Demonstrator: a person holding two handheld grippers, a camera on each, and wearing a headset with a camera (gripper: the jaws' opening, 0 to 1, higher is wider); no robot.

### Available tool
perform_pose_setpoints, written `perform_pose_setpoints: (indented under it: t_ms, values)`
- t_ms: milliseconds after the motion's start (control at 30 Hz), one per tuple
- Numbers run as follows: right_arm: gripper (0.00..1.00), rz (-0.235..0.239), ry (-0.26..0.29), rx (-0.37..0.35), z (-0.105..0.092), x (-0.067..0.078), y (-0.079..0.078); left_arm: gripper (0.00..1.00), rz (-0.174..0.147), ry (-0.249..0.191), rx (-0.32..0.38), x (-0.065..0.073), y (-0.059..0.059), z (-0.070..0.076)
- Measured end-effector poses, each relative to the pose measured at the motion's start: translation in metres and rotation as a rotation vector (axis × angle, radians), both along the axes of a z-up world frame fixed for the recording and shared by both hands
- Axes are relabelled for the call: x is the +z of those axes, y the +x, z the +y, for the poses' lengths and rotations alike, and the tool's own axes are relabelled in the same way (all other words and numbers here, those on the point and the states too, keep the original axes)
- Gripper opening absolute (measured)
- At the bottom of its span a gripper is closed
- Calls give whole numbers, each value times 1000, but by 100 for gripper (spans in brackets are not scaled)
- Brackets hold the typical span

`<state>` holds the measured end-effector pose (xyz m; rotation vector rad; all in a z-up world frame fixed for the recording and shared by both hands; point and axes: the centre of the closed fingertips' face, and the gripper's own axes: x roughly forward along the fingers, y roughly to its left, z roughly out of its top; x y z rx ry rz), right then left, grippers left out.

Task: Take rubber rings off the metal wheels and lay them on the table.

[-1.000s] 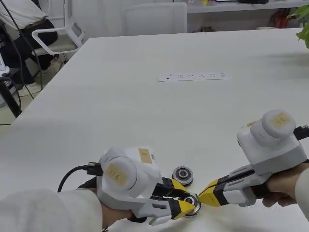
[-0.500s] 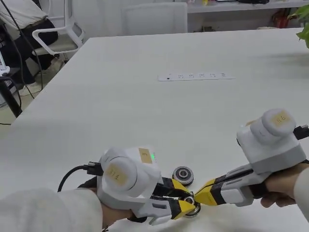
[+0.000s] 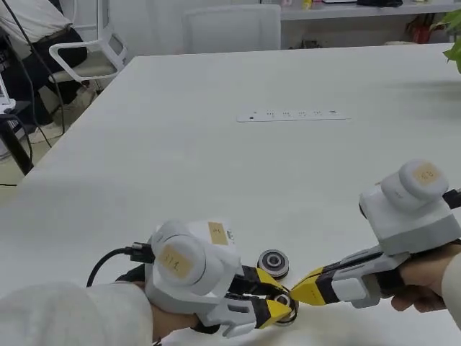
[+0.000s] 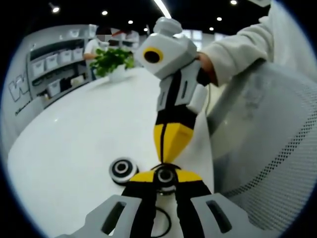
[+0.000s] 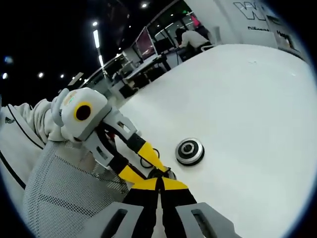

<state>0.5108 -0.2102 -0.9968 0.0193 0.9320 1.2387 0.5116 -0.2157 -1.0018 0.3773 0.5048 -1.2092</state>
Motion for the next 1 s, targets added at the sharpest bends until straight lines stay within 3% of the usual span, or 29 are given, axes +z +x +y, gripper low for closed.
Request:
perform_pose_setpoints:
  t_ms: [67, 200, 367, 500, 567, 633, 733, 833, 933, 1000]
  values:
    - [0, -23, -25, 2, -2, -3, 2, 14, 3, -2, 3, 0, 0, 0]
    - [0, -15, -28, -7, -4, -5, 2, 14, 23, -8, 15, 1, 0, 0]
    - [0, -21, -34, -5, -5, -5, 3, 15, 17, 19, 3, 1, 0, -1]
    - [0, -22, -38, -6, -5, -6, 3, 28, 32, 15, -11, 9, -3, -2]
    - [0, -23, -41, -5, -6, -6, 3, 28, 35, 11, -23, 13, -6, -3]
    - [0, -22, -37, -3, -5, -5, 3, 29, 22, 19, -53, 18, -10, -5]
    - [0, -20, -32, -1, -4, -4, 3, 41, -8, 29, -77, 30, -13, -5]
    - [0, -25, -25, 8, -3, -2, 2, 48, -13, 22, -88, 43, -15, -4]
    - [0, -31, -19, 18, -1, 0, 0, 50, -67, 27, -92, 61, -12, 4]
    - [0, -29, -17, 19, 0, 0, 0, 52, -77, 22, -81, 71, -11, 11]
